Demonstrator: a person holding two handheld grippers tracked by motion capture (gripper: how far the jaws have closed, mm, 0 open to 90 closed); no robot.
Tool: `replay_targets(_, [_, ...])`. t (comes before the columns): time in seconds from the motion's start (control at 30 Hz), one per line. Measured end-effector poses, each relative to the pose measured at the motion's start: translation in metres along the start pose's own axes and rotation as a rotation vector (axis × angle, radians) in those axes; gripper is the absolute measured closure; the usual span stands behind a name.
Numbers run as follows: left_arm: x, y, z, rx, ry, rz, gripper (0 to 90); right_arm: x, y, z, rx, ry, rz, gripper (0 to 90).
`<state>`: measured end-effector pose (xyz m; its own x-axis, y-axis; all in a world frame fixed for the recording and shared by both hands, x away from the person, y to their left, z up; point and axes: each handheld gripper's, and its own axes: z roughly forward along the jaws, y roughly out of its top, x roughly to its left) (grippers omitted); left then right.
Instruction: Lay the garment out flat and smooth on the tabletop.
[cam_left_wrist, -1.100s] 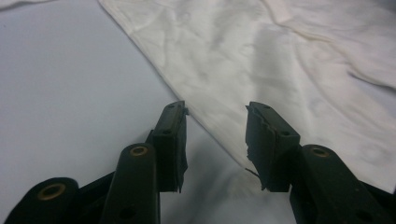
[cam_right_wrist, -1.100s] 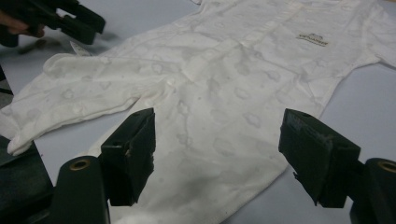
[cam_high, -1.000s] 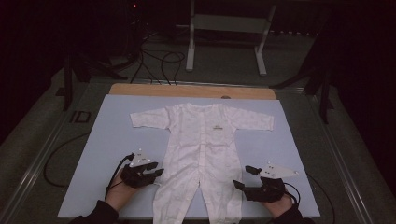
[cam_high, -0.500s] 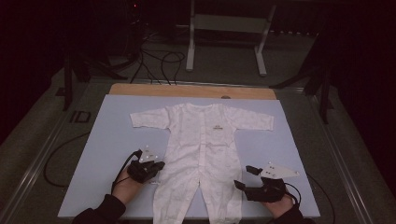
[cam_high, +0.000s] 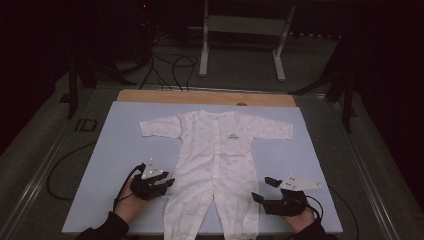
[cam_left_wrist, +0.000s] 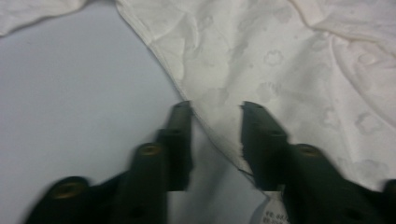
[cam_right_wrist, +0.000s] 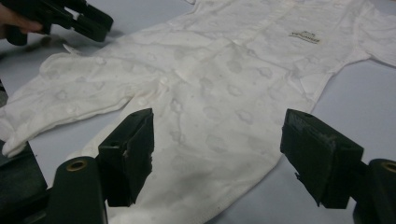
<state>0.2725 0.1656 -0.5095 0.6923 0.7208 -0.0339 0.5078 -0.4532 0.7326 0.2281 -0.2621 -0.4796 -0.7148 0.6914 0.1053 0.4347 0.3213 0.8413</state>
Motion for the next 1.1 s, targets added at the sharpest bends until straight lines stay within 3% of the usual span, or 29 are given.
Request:
replay_targets(0.03, [0.001,-0.002,-0.006,-0.032,-0.003,-0.012,54.4,0.000,0.000,0.001,0.004,0.002,-0.002,25.9])
replay_targets(0.2, [0.001,-0.009,-0.020,-0.076,-0.014,-0.020,41.1,0.000,-0.001,0.001,0.012,0.004,0.006,26.2])
replay_targets(0.43, [-0.005,-0.025,-0.054,-0.173,-0.050,-0.038,23.7,-0.007,-0.006,0.006,0.034,-0.003,0.024,29.5])
replay_targets(0.53, [-0.007,-0.029,-0.061,-0.195,-0.055,-0.033,15.4,-0.010,-0.008,0.008,0.039,0.005,0.029,30.0])
replay_targets(0.57, [-0.007,-0.032,-0.067,-0.216,-0.083,-0.016,9.8,-0.013,-0.010,0.011,0.044,0.000,0.034,30.5])
replay_targets(0.63, [-0.007,-0.034,-0.070,-0.233,-0.087,-0.004,5.2,-0.016,-0.010,0.013,0.038,-0.002,0.035,30.5])
replay_targets(0.7, [-0.006,-0.035,-0.071,-0.245,-0.094,-0.011,0.8,-0.020,-0.010,0.016,0.028,-0.008,0.040,30.4])
replay_targets(0.87, [-0.004,-0.043,-0.073,-0.260,-0.095,-0.007,0.1,-0.024,-0.011,0.019,0.029,-0.010,0.033,35.1])
replay_targets(1.0, [-0.001,-0.052,-0.080,-0.287,-0.083,0.001,0.1,-0.024,-0.012,0.015,-0.011,-0.020,0.042,22.5])
replay_targets(1.1, [0.002,-0.056,-0.082,-0.279,-0.071,0.004,0.0,-0.027,-0.013,0.011,-0.052,-0.015,0.042,14.1])
